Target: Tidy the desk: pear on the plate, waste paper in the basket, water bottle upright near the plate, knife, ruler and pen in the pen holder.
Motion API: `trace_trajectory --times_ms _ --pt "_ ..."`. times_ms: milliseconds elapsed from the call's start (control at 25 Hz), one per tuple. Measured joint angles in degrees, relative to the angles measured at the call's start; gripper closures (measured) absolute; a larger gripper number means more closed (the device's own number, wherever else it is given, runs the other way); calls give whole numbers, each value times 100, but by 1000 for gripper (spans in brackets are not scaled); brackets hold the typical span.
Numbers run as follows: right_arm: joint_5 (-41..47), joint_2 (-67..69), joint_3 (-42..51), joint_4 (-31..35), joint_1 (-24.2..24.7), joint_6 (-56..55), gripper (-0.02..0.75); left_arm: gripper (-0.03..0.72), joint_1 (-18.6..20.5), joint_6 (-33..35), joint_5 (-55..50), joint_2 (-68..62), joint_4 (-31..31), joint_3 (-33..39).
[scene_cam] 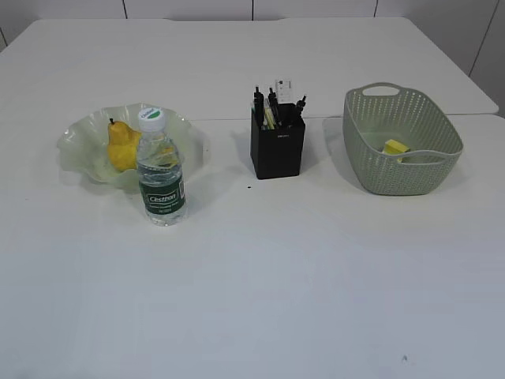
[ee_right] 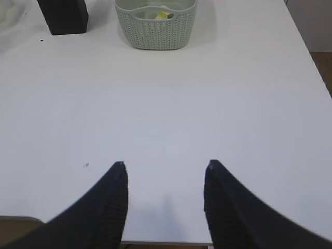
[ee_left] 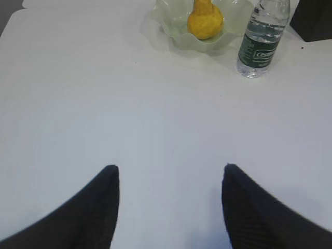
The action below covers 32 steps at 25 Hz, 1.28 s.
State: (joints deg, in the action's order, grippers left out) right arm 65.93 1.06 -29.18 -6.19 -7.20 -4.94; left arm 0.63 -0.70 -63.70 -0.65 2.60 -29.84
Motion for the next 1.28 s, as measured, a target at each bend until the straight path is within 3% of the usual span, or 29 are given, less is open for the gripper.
trace_trajectory --times_ms 240,440,1080,1280 --pt "0 0 17 234 0 343 309 188 0 8 10 0 100 0" --pt "0 0 17 276 0 415 295 172 0 21 10 0 100 0" --pt "0 -191 17 286 14 439 294 209 0 21 10 0 113 0" --pt "0 -191 17 289 333 439 294 227 0 21 10 22 62 5"
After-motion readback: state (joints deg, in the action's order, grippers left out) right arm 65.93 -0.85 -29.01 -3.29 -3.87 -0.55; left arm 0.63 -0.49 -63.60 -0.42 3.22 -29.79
